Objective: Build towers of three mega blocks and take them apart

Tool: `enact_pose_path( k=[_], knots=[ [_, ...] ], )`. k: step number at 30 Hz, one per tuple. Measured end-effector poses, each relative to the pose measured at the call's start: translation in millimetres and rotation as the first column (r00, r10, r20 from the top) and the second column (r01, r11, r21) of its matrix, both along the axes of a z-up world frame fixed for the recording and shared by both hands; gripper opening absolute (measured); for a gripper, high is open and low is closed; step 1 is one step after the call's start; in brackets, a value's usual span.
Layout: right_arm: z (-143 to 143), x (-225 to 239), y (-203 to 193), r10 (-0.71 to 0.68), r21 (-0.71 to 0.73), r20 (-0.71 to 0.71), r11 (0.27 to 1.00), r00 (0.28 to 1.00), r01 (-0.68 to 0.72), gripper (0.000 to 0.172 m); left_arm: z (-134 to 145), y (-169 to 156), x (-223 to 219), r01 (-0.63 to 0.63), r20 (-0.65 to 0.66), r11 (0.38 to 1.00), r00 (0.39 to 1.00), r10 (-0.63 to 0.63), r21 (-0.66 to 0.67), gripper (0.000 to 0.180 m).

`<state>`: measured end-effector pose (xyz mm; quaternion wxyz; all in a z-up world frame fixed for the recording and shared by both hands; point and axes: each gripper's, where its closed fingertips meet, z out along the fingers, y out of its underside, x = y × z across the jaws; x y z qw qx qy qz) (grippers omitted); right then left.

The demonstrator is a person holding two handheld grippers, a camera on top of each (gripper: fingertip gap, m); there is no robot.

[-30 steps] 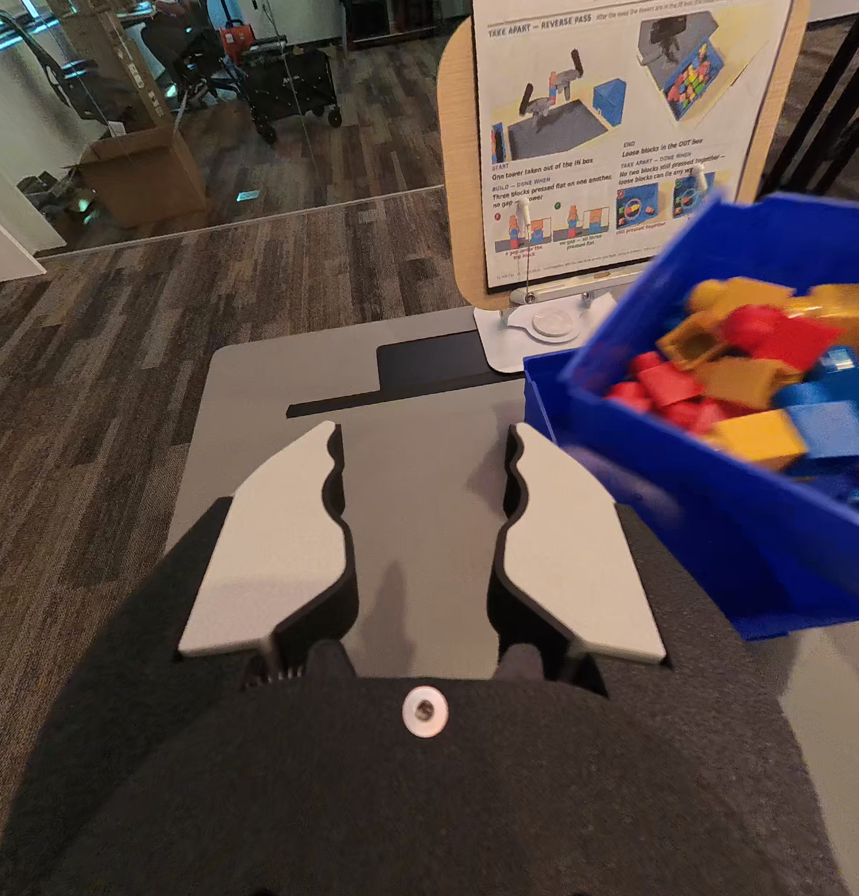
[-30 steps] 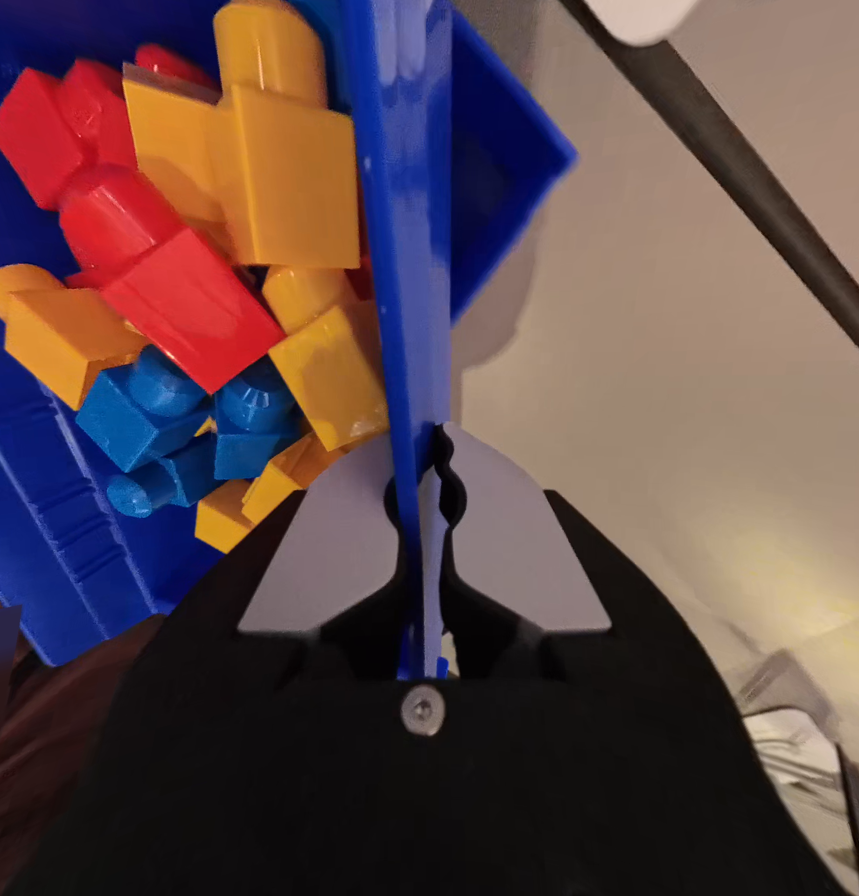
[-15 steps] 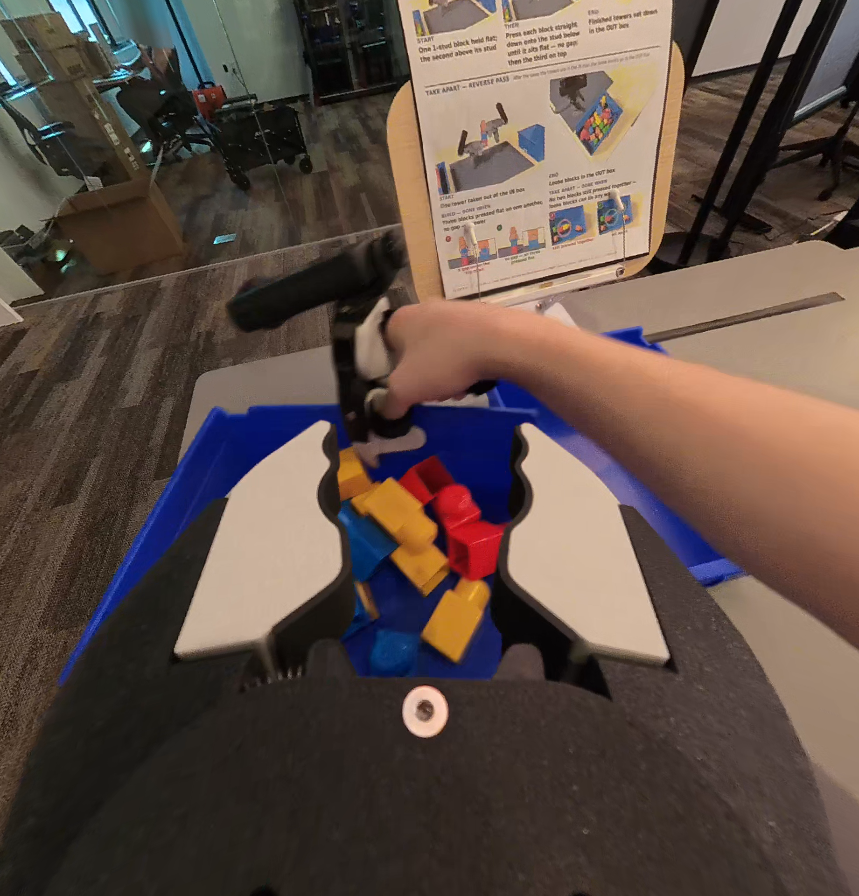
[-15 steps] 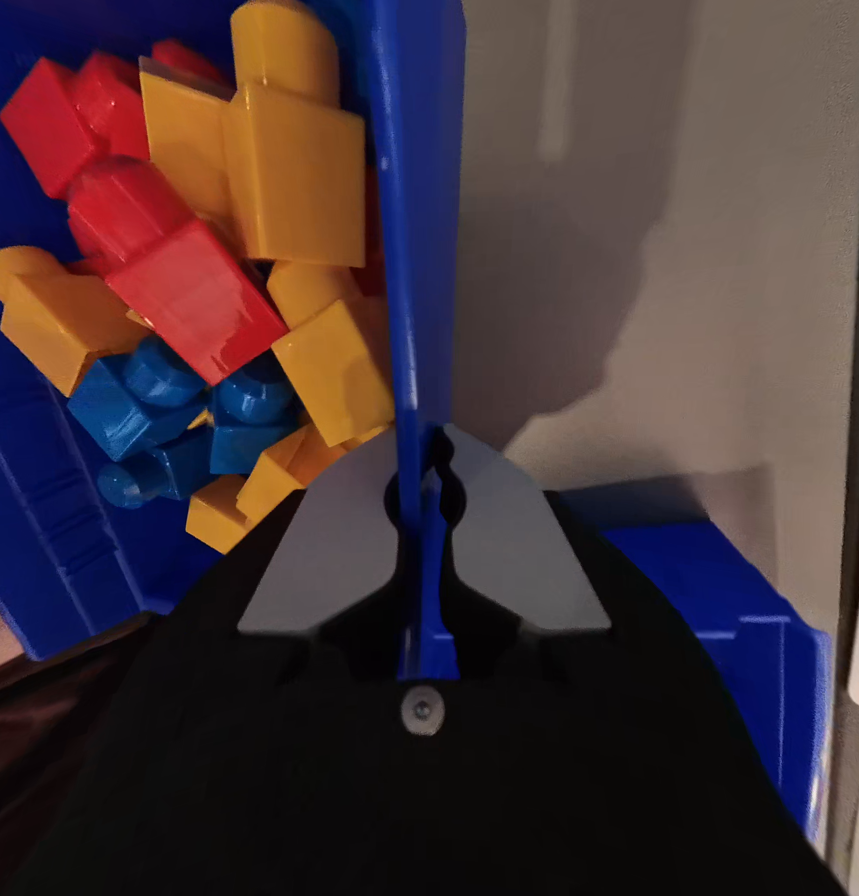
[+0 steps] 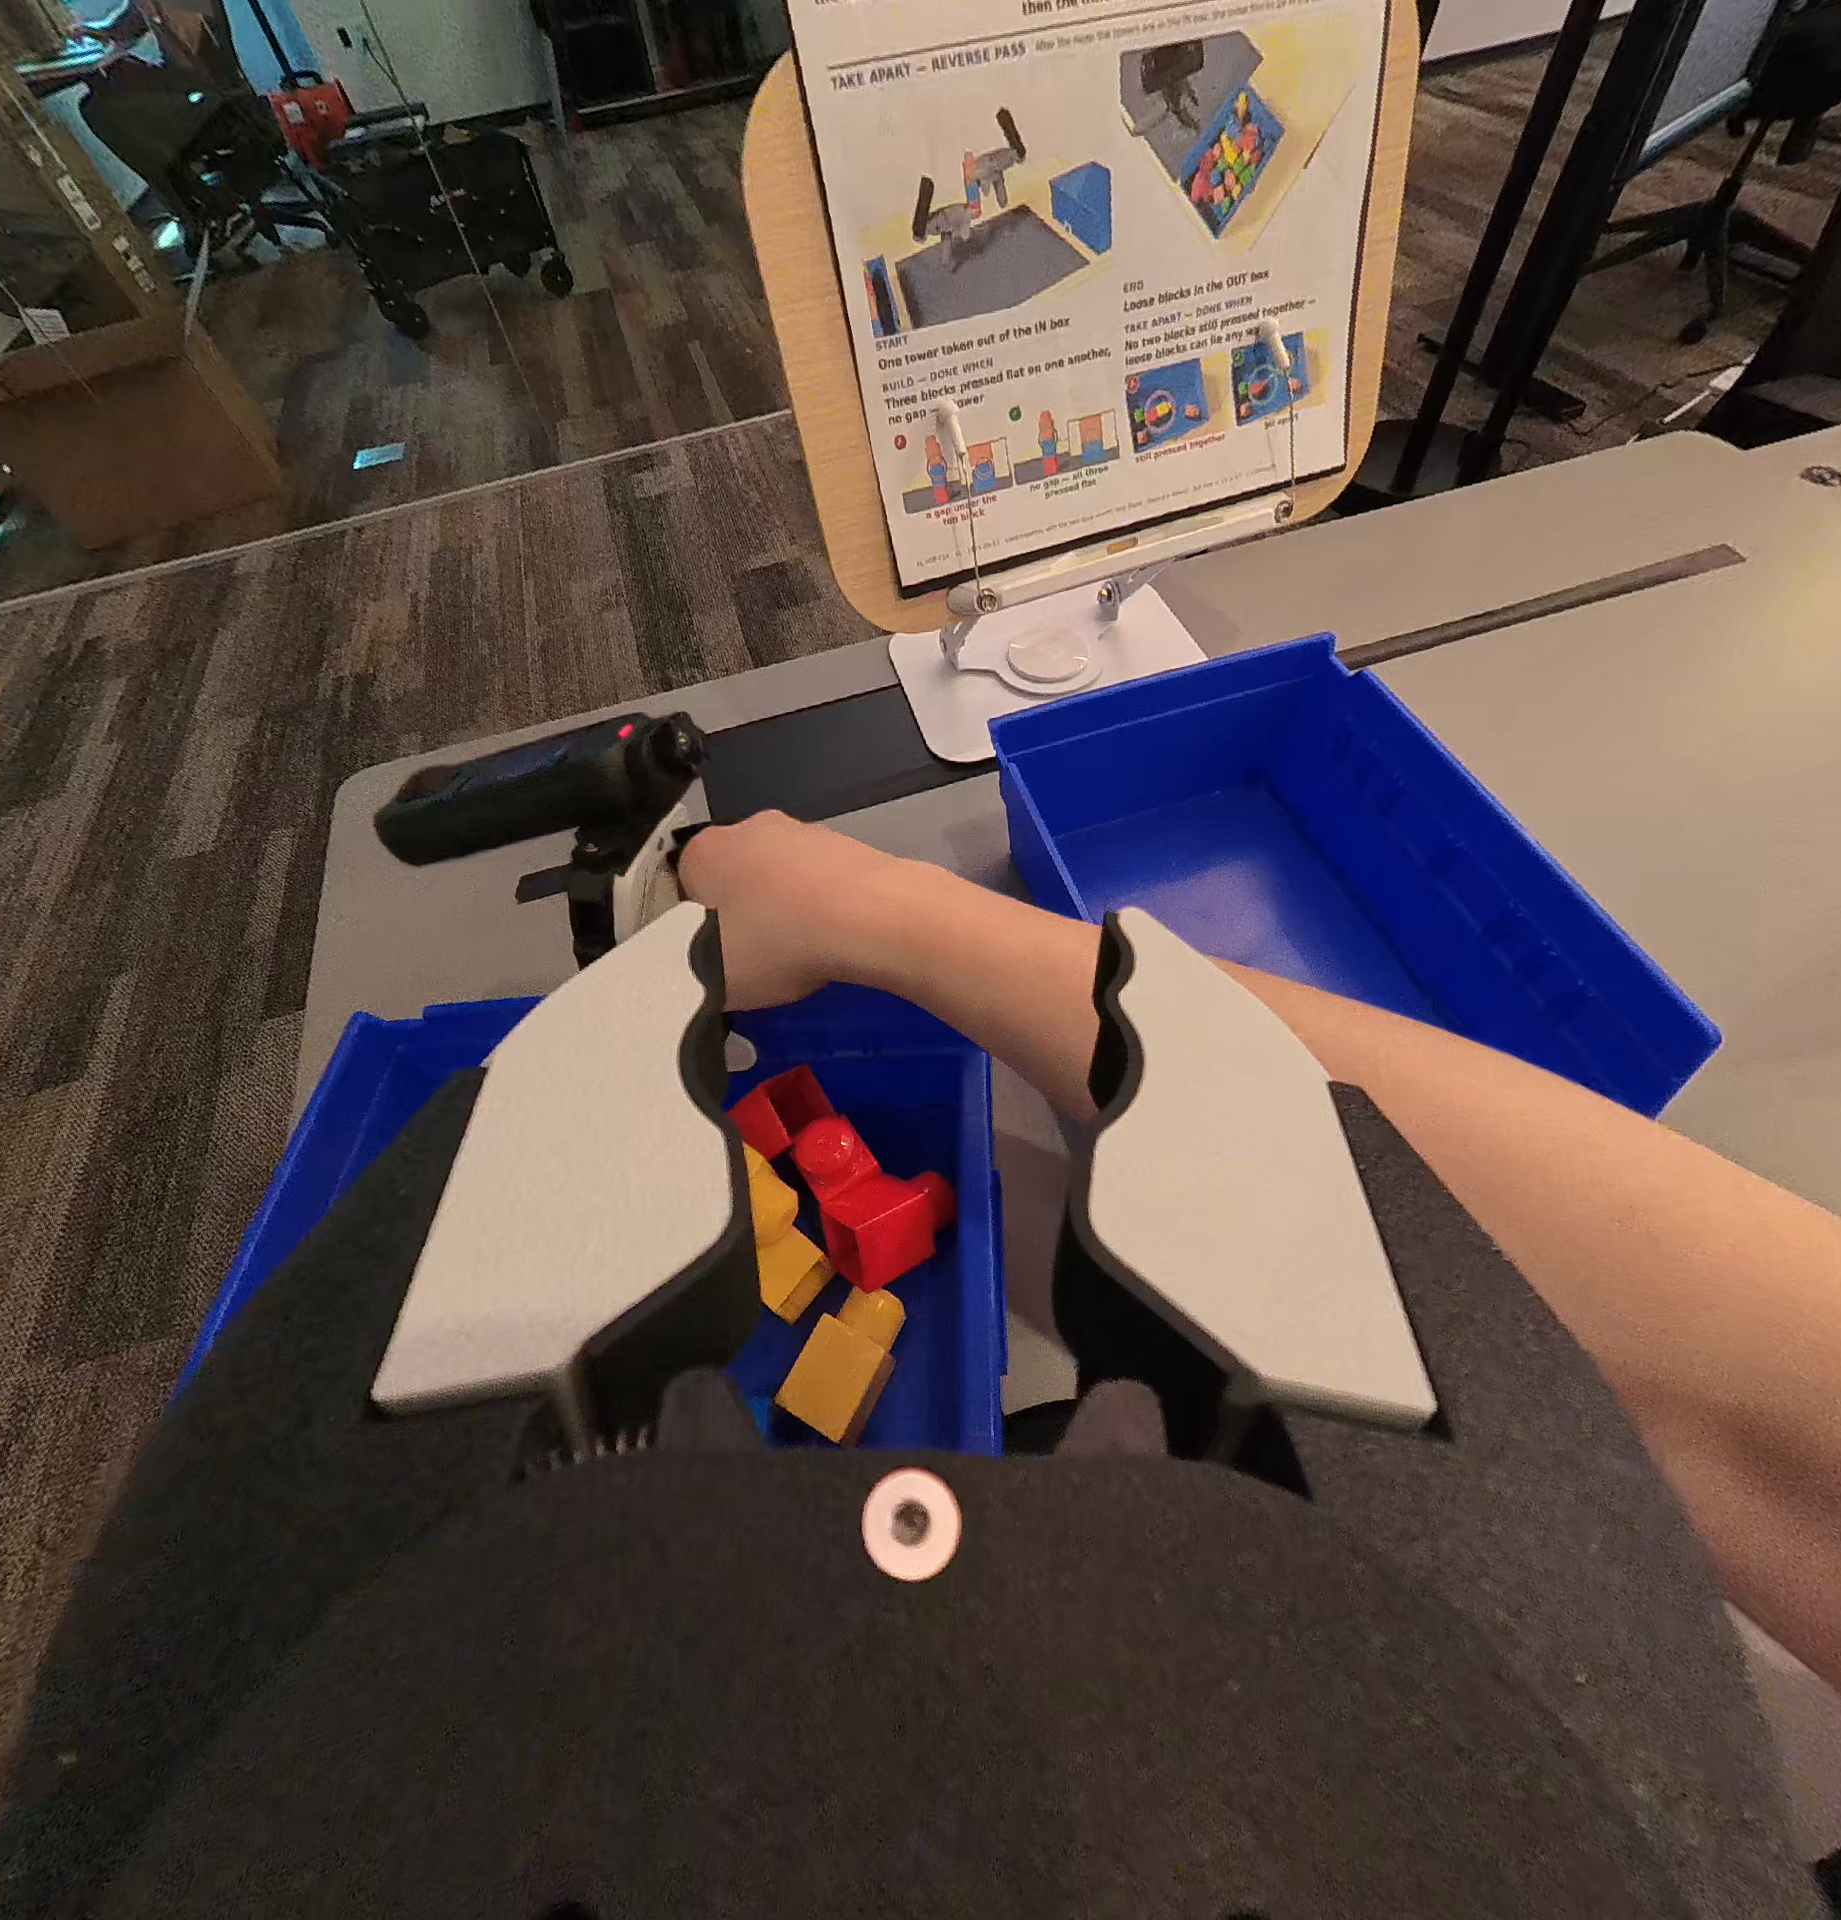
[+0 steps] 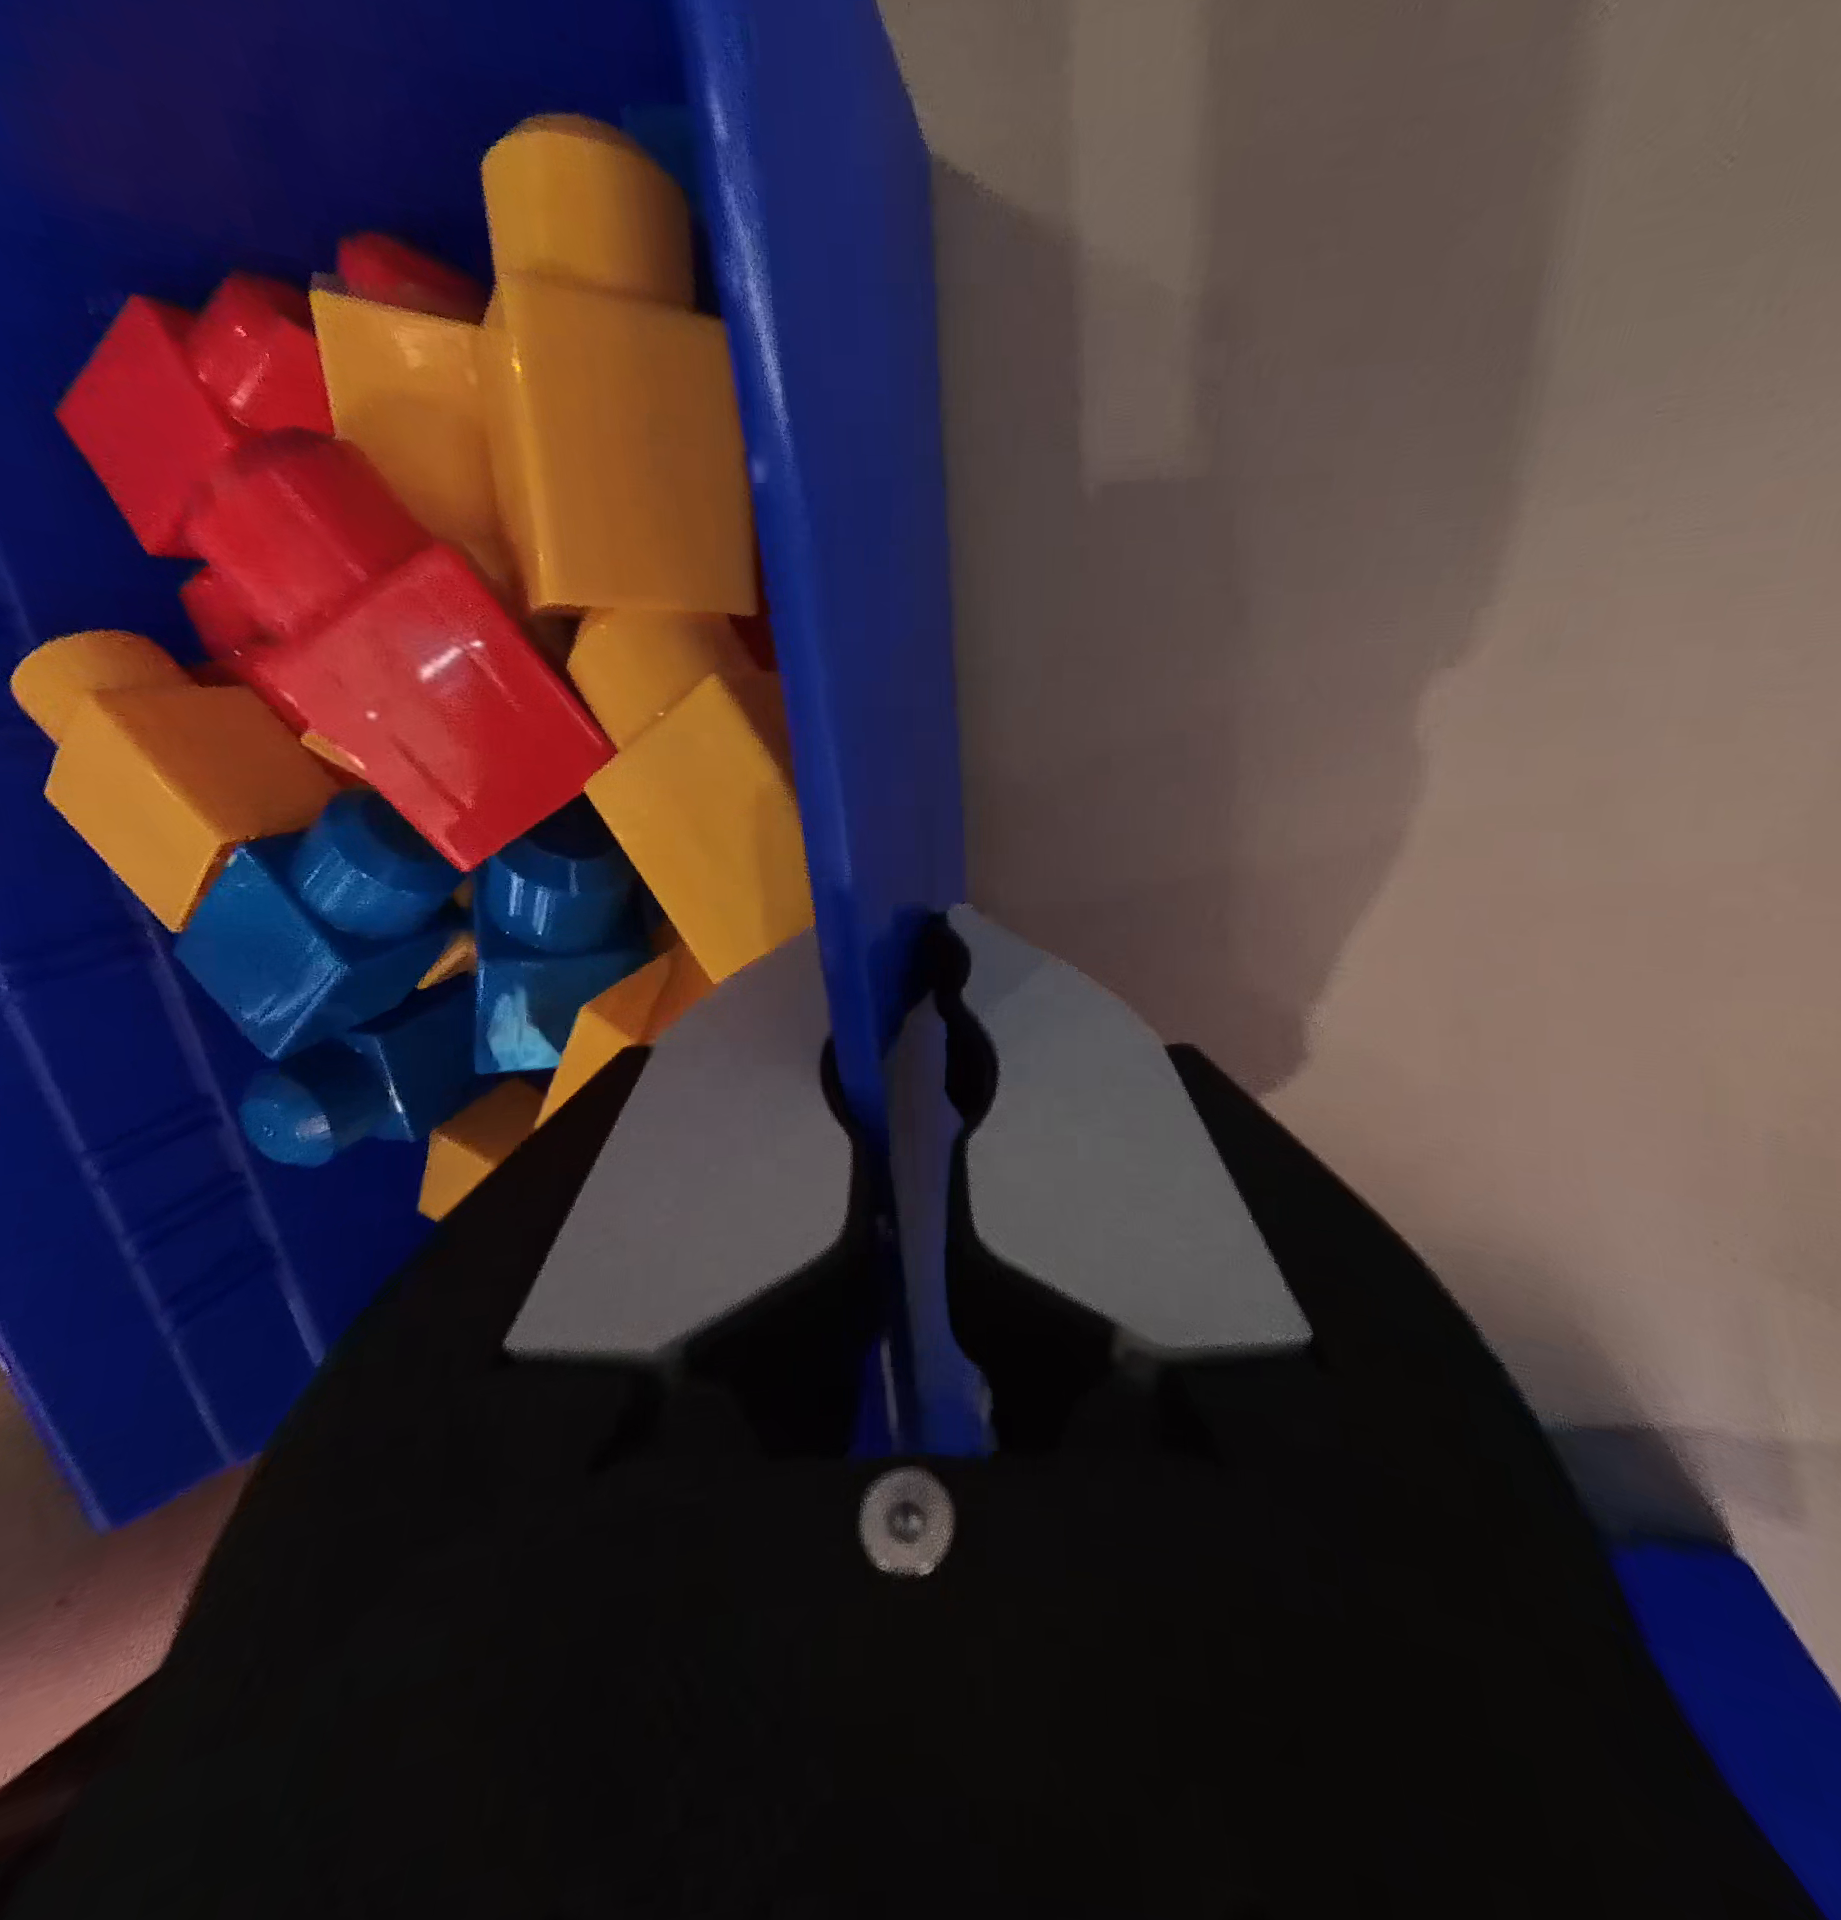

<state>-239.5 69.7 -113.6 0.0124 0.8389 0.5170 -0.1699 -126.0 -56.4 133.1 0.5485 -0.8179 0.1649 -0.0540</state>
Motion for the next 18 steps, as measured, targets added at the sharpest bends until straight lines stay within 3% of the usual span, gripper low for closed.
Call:
enact_pose_path(
  k=[2, 5, 7, 9, 12, 16, 18],
  knots=[
    [17.6, -6.9, 7.8, -0.002, 0.064, -0.129, 0.998, 0.992, 0.01, 0.018, -3.1, 0.1, 2.8, 0.011, -0.013, 1.0, 1.0, -0.012, -0.014, 0.069],
    [76.0, 16.9, 37.5, -0.017, 0.313, -0.314, 0.942, 0.949, 0.121, 0.04, -6.0, -1.5, 6.0, 0.028, -0.036, 0.999, 0.999, -0.029, -0.025, 0.07],
    [110.9, 74.0, 60.4, -0.059, 0.502, -0.32, 0.836, 0.946, 0.222, 0.056, -5.5, -3.2, 8.0, 0.04, -0.035, 0.999, 0.999, -0.041, -0.023, 0.07],
    [125.4, 158.6, 75.4, -0.181, 0.639, -0.23, 0.713, 0.956, 0.289, 0.066, -3.6, -4.9, 8.7, 0.05, -0.029, 0.999, 0.998, -0.05, -0.015, 0.07],
    [108.1, 297.6, 61.9, -0.448, 0.683, -0.036, 0.642, 0.894, 0.349, 0.077, -1.8, -6.9, 9.2, 0.067, -0.008, 0.998, 0.998, -0.067, -0.008, 0.07],
    [50.9, 412.9, 11.4, -0.596, 0.579, 0.188, 0.709, 0.78, 0.402, 0.083, -0.1, -5.1, 8.6, 0.062, 0.009, 0.998, 0.998, -0.062, -0.003, 0.069],
    [21.2, 440.0, -8.0, -0.596, 0.495, 0.276, 0.761, 0.754, 0.42, 0.087, -1.9, -3.6, 10.2, 0.061, 0.002, 0.998, 0.998, -0.061, -0.011, 0.069]
  ],
)
